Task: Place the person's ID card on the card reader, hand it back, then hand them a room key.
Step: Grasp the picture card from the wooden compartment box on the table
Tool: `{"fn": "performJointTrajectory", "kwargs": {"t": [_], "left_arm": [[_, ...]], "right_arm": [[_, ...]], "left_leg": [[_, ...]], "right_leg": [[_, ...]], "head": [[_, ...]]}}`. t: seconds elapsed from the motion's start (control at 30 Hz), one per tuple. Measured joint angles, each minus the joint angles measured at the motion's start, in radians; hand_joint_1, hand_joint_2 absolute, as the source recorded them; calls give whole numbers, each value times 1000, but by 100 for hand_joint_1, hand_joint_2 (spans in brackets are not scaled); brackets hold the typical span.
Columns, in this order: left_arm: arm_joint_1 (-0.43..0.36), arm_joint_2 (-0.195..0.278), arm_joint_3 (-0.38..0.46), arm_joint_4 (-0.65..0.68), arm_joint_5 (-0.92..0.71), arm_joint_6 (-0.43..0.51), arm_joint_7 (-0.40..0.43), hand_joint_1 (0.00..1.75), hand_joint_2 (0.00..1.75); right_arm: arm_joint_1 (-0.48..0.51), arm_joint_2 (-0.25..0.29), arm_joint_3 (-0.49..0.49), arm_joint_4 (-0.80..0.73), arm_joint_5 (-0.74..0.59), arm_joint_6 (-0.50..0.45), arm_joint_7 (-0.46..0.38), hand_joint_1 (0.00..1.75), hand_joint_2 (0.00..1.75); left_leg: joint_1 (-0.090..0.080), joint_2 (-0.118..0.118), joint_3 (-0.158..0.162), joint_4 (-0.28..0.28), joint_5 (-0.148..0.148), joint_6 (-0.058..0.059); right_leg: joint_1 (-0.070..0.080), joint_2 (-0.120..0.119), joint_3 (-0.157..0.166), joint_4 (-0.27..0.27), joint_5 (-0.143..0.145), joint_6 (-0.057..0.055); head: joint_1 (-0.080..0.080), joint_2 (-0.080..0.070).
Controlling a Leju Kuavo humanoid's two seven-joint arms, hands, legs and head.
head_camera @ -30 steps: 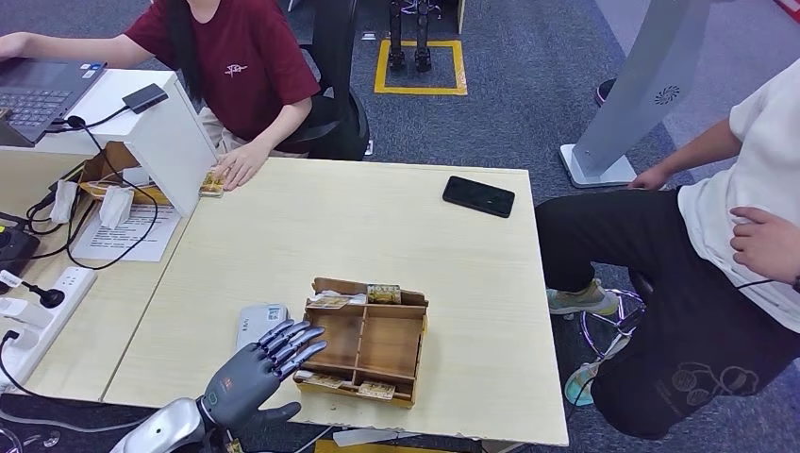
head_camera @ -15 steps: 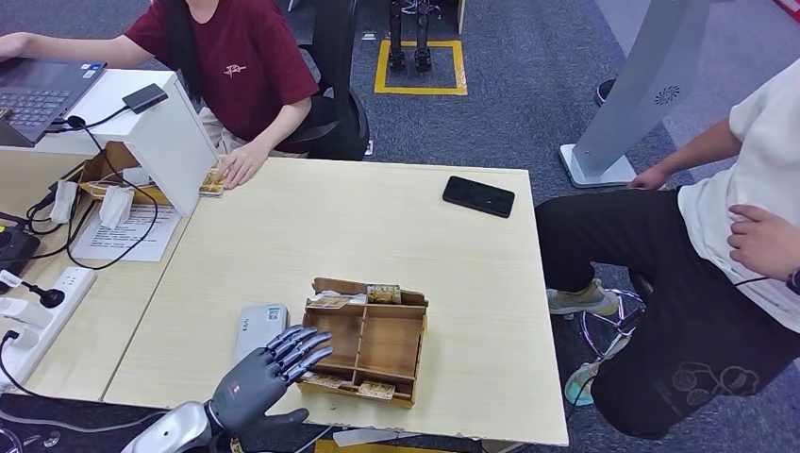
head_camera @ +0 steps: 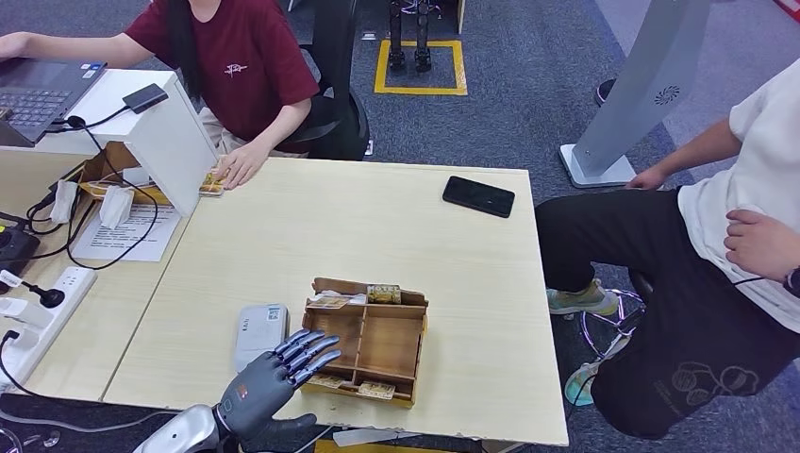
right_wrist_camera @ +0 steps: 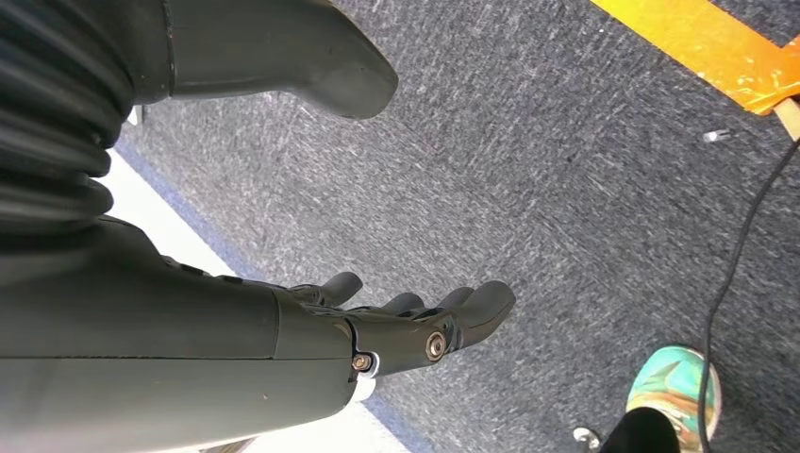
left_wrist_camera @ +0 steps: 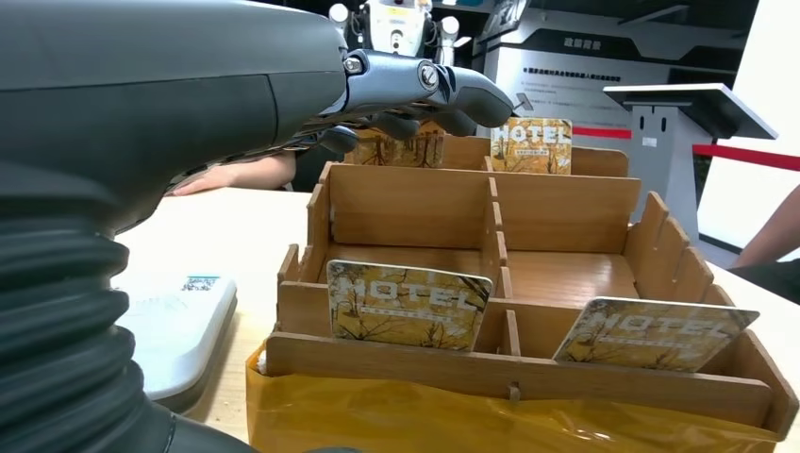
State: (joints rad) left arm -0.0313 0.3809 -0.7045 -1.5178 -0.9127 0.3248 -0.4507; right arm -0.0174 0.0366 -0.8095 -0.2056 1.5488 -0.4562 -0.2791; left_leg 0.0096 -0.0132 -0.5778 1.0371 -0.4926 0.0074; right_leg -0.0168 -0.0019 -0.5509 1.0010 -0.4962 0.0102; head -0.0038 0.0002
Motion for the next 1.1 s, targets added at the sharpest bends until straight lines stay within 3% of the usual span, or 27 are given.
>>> {"fn": "performJointTrajectory", "kwargs": {"t": [0.1, 0.33, 0.47, 0.53, 0.67, 0.77, 1.1], "left_arm": [[0, -1, -1, 2, 2, -1, 0, 44, 175], [0, -1, -1, 2, 2, -1, 0, 44, 175], [0, -2, -1, 3, 3, -2, 1, 150, 175], [0, -3, -1, 5, 5, -8, 3, 162, 175], [-1, -8, -2, 10, 14, -16, 7, 161, 175], [-2, -8, -2, 11, 27, -24, 1, 175, 175], [-3, -8, -2, 11, 36, -32, -6, 175, 175]], "right_arm": [[0, 0, 0, 0, 0, 0, -5, 0, 175], [0, 0, 0, 0, 0, 0, -5, 0, 175], [0, 0, 0, 0, 0, 0, -7, 0, 175], [0, 0, 0, 0, 0, -1, -9, 0, 175], [-7, 0, 0, 0, -1, -1, -25, 0, 175], [-17, 0, -1, -2, -2, -2, -38, 0, 175], [-19, 0, -1, -5, -2, -2, -39, 0, 175]], "left_leg": [[0, 0, 0, 0, 0, 0], [0, 0, 0, 0, 0, 0], [0, 0, 0, 0, 0, 0], [0, 0, 0, 0, 0, 0], [0, 0, 0, 0, 0, 0], [0, 0, 0, 0, 0, 0], [0, 0, 0, 0, 0, 0]], "right_leg": [[0, 0, 0, 0, 0, 0], [0, 0, 0, 0, 0, 0], [0, 0, 0, 0, 0, 0], [0, 0, 0, 0, 0, 0], [0, 0, 0, 0, 0, 0], [0, 0, 0, 0, 0, 0], [0, 0, 0, 0, 0, 0]], "head": [[0, 0], [0, 0], [0, 0], [0, 0], [0, 0], [0, 0], [0, 0]]}}
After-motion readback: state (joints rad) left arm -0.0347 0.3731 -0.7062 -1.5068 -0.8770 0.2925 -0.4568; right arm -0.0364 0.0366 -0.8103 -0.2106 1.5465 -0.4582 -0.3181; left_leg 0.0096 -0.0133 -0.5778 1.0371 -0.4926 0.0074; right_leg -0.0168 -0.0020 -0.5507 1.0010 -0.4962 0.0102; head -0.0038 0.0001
